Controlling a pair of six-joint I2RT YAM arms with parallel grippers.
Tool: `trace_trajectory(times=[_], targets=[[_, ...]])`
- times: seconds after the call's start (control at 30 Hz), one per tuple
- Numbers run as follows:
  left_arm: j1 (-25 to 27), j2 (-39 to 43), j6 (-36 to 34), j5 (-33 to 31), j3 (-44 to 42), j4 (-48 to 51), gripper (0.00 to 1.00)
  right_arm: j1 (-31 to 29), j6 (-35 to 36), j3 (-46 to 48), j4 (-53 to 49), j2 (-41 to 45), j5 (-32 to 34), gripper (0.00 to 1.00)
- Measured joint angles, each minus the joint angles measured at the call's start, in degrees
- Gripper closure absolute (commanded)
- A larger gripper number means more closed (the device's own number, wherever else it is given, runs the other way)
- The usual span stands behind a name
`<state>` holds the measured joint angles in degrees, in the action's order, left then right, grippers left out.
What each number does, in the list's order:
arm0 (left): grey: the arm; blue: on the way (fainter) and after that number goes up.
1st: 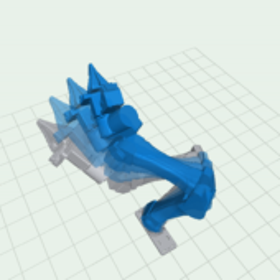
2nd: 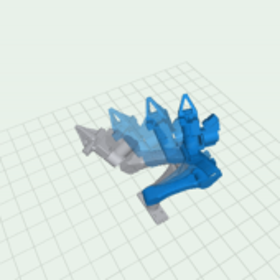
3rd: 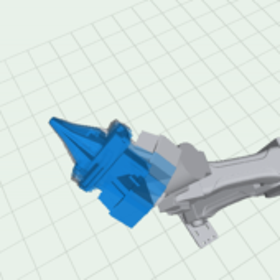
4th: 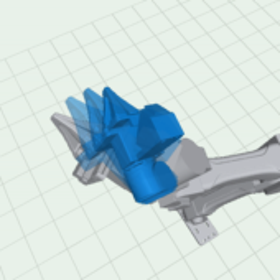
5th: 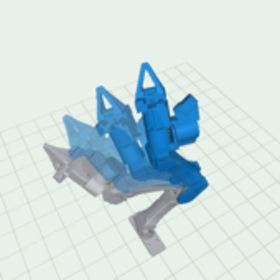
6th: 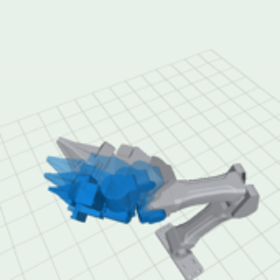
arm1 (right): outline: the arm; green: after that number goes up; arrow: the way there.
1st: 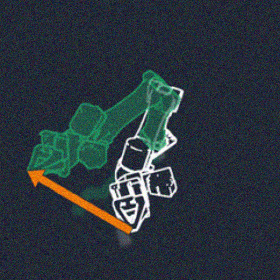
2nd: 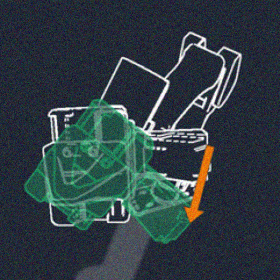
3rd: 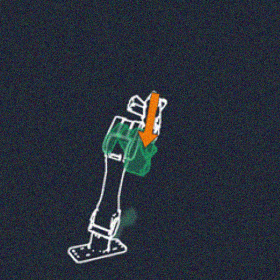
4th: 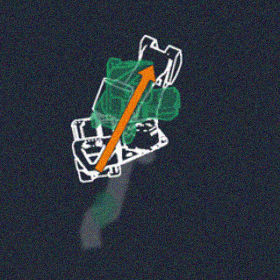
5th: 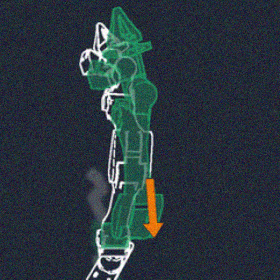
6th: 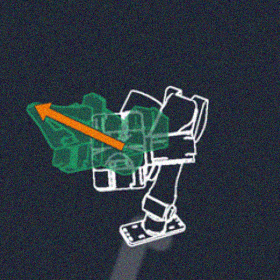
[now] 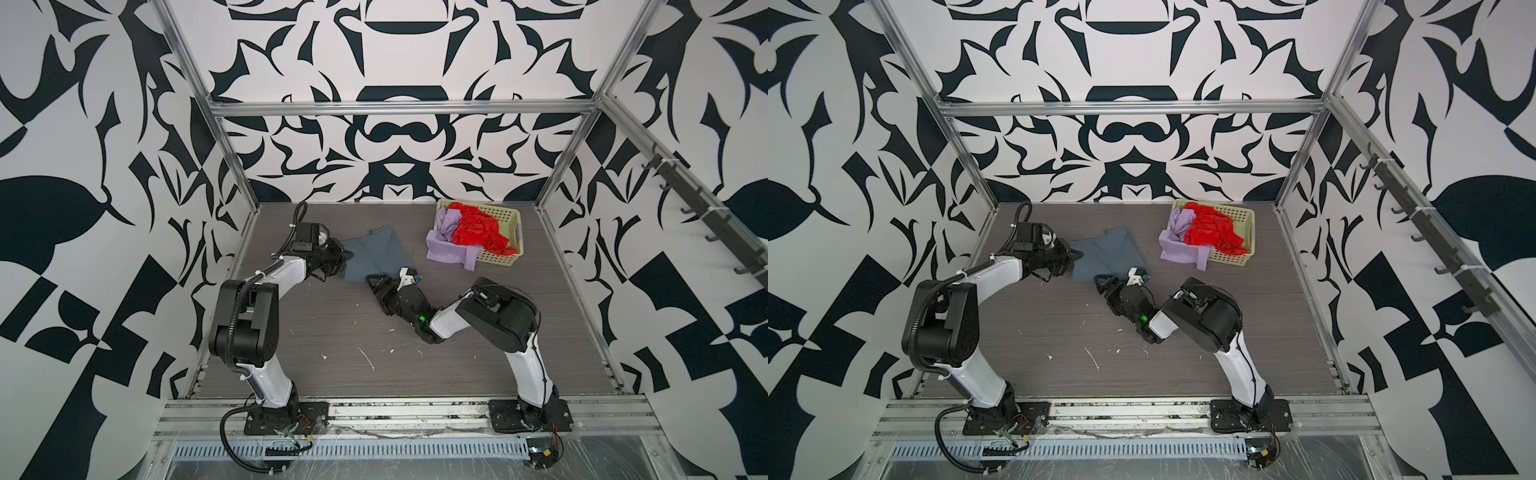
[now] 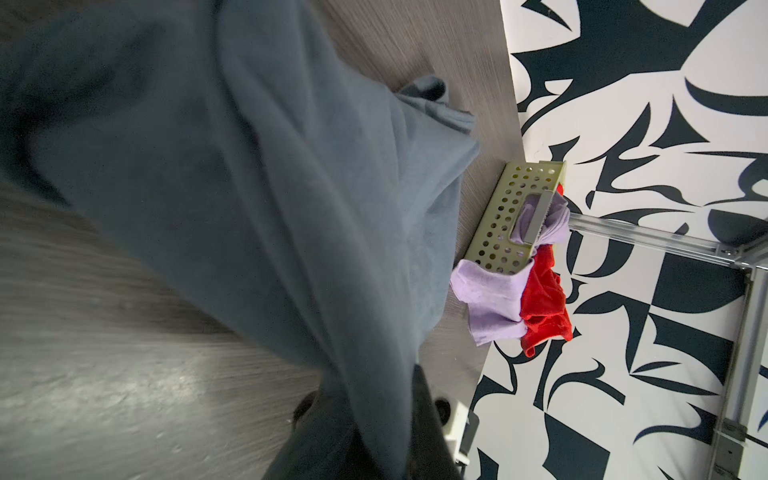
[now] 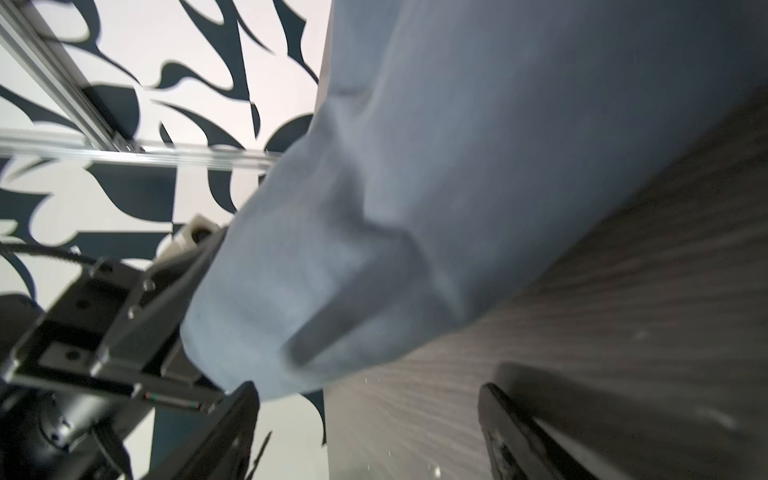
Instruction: Fold and stack the t-shirts
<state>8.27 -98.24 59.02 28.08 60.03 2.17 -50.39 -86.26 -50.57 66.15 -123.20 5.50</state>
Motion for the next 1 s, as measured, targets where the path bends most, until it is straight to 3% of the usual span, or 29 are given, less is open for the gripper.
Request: trace_trajectory(times=[0.3,0.53,0.73,0.8,0.9,0.93,1.0], targets=[[0.0,3.3,3.1,0.4,-4.2,-2.7,1.0,0.6,-4.9,-2.9,5.6,-4.2,3.3,0.14],[0.0,5.9,4.6,1.2,-5.4,-2.9,1.0,2.4,-7.3,-5.4,6.0,-6.4,3.8,0.24],[0.0,9.7,5.1,1.7,-8.7,-3.5,1.0,4.3,-8.3,-6.3,4.7,-7.2,3.5,0.38],[0.0,10.7,5.1,1.7,-10.3,-3.4,1.0,4.8,-8.2,-6.4,3.9,-7.2,3.3,0.46],[0.0,12.0,5.0,1.6,-12.8,-3.2,1.0,5.5,-7.9,-6.4,3.0,-7.2,2.5,0.85],[0.0,12.3,5.0,1.5,-13.6,-3.1,1.0,5.7,-8.0,-6.4,2.5,-7.2,1.9,0.92],[0.1,13.2,4.8,1.0,-15.3,-2.6,1.0,5.9,-7.6,-6.4,1.6,-6.9,0.6,0.95]])
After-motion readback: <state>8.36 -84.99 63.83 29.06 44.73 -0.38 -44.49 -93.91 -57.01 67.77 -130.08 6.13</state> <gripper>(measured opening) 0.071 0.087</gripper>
